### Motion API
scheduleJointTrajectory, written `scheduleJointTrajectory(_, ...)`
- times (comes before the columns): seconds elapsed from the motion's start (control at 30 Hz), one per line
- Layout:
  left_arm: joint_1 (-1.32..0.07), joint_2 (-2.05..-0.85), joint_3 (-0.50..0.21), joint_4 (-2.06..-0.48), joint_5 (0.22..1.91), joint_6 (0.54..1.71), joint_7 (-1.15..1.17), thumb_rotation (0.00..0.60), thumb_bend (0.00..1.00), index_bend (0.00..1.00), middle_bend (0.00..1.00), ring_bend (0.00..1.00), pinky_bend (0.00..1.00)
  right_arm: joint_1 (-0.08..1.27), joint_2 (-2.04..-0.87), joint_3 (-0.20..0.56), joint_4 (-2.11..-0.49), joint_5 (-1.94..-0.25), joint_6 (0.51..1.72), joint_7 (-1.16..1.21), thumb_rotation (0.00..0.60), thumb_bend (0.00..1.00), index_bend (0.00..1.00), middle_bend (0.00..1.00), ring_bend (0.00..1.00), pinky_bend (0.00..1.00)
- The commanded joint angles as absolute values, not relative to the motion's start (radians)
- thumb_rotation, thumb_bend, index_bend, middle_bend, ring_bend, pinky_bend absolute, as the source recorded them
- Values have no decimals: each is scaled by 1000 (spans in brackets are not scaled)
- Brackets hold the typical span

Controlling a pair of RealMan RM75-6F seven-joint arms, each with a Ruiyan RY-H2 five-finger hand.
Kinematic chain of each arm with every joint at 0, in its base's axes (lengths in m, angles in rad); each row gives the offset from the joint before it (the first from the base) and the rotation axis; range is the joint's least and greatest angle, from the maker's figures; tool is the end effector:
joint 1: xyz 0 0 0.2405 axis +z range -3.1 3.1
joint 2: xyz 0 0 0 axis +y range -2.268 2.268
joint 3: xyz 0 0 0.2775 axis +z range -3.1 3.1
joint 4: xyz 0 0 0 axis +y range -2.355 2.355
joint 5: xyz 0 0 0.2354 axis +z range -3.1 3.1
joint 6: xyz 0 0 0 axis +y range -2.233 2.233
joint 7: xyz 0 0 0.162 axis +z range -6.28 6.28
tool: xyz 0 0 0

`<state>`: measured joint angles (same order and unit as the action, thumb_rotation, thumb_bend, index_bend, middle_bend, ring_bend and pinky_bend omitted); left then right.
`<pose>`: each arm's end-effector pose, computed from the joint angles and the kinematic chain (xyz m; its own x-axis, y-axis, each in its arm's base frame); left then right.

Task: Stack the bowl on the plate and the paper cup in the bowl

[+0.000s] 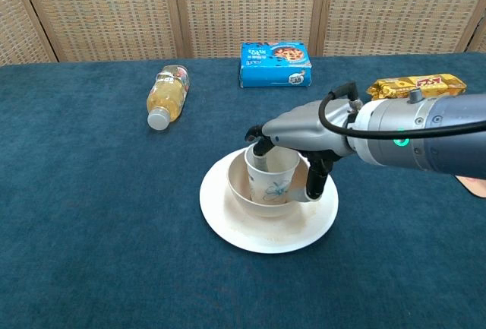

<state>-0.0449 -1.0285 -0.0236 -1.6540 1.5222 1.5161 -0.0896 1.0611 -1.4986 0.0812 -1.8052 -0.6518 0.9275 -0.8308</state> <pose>-0.3431 0.1829 0.1716 0.3595 0.0107 0.9331 0.9331 0.0073 -0.3596 -0.0652 -0.3350 -0.0768 0.7057 -0.3459 0.6184 -0.6746 -0.5947 0.4372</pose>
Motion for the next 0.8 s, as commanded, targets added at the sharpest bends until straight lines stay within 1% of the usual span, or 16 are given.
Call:
scheduleJointTrajectory(0.03,-45,-1028,-23,-1652,1523,1515,-90,600,0,0,0,0,0,1064,-1494,76,-1820,-658,939,-827,600,320,293,0,0,0)
scheduleJointTrajectory(0.2,-45,-1029,-22,-1653,1525,1516,-90,600,0,0,0,0,0,1058,-1463,67,-1865,-688,963,-812,600,317,291,0,0,0)
scheduleJointTrajectory(0.3,-44,-1027,-21,-1653,1528,1519,-93,600,0,0,0,0,0,1040,-1418,63,-1921,-730,986,-785,600,316,277,0,0,0)
scheduleJointTrajectory(0.4,-38,-1024,-18,-1654,1536,1531,-101,600,0,0,0,0,0,986,-1333,41,-1992,-838,1020,-725,600,311,232,0,0,0)
scheduleJointTrajectory(0.43,-36,-1023,-17,-1654,1539,1534,-102,600,0,0,0,0,0,973,-1316,35,-2002,-862,1027,-709,600,299,202,0,0,0)
scheduleJointTrajectory(0.5,-32,-1022,-15,-1655,1546,1544,-106,600,0,0,0,0,0,934,-1274,18,-2019,-934,1049,-660,600,259,139,0,0,0)
scheduleJointTrajectory(0.57,-27,-1021,-13,-1655,1554,1554,-108,600,0,0,0,0,0,888,-1235,-4,-2022,-1019,1080,-607,600,184,49,0,0,0)
scheduleJointTrajectory(0.63,-23,-1022,-9,-1654,1563,1564,-108,600,0,0,0,0,0,827,-1195,-37,-2009,-1130,1131,-541,600,109,5,0,0,0)
scheduleJointTrajectory(0.67,-21,-1022,-8,-1654,1567,1567,-108,600,0,0,0,0,0,795,-1179,-54,-1998,-1182,1162,-505,600,65,0,0,0,0)
scheduleJointTrajectory(0.73,-18,-1024,-4,-1652,1576,1574,-106,600,0,0,0,0,0,725,-1162,-84,-1964,-1277,1238,-432,600,14,0,0,0,0)
scheduleJointTrajectory(0.8,-15,-1026,0,-1649,1584,1579,-101,600,0,0,0,0,0,656,-1161,-111,-1923,-1350,1315,-365,600,0,0,0,0,0)
